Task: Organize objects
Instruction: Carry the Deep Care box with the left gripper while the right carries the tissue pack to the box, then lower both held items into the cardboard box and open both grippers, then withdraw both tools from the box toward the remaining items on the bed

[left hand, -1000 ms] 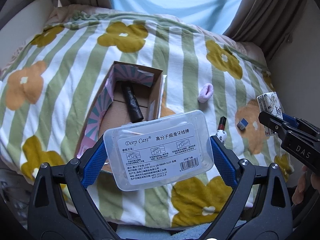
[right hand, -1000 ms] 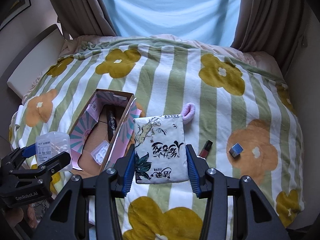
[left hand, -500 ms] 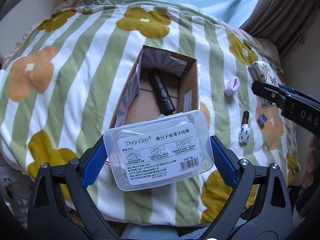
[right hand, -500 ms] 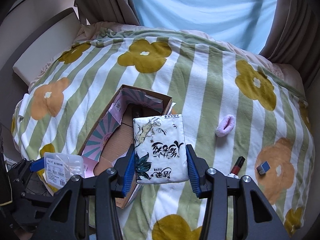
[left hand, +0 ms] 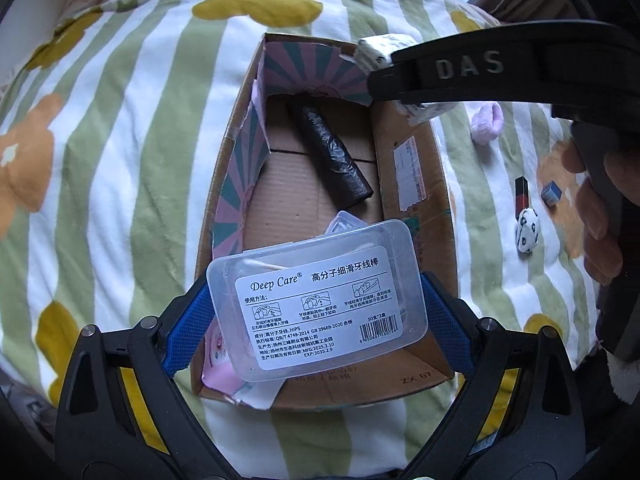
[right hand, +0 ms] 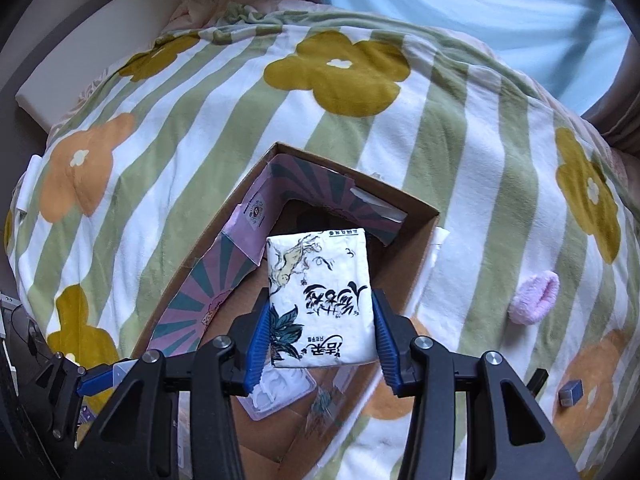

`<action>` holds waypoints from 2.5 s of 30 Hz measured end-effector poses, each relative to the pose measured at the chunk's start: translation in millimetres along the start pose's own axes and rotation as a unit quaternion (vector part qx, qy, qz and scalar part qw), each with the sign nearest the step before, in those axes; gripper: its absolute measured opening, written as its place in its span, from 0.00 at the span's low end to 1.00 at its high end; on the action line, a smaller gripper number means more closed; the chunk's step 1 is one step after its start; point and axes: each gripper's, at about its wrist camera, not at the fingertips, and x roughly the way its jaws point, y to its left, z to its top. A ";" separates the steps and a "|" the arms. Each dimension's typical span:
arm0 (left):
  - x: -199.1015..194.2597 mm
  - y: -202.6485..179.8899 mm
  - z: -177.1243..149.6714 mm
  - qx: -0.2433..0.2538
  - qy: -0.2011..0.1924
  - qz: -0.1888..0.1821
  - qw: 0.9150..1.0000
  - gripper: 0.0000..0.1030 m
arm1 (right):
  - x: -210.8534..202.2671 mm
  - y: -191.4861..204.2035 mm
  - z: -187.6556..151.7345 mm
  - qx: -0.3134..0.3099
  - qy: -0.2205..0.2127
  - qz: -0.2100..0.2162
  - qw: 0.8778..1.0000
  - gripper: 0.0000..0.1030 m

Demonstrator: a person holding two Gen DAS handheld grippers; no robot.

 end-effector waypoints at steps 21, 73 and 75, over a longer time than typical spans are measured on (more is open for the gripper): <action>60.8 -6.4 47.0 0.080 -0.016 0.009 0.997 0.93 | 82.6 -6.5 30.8 -0.067 0.034 0.087 0.993 0.42; -94.3 -49.8 5.2 -0.003 -0.077 0.029 0.997 1.00 | -144.9 -68.2 -59.6 -0.004 -0.073 0.034 0.997 0.88; -103.0 -61.1 3.1 -0.004 -0.082 0.030 0.996 1.00 | -158.1 -80.6 -72.3 0.009 -0.080 0.020 0.997 0.88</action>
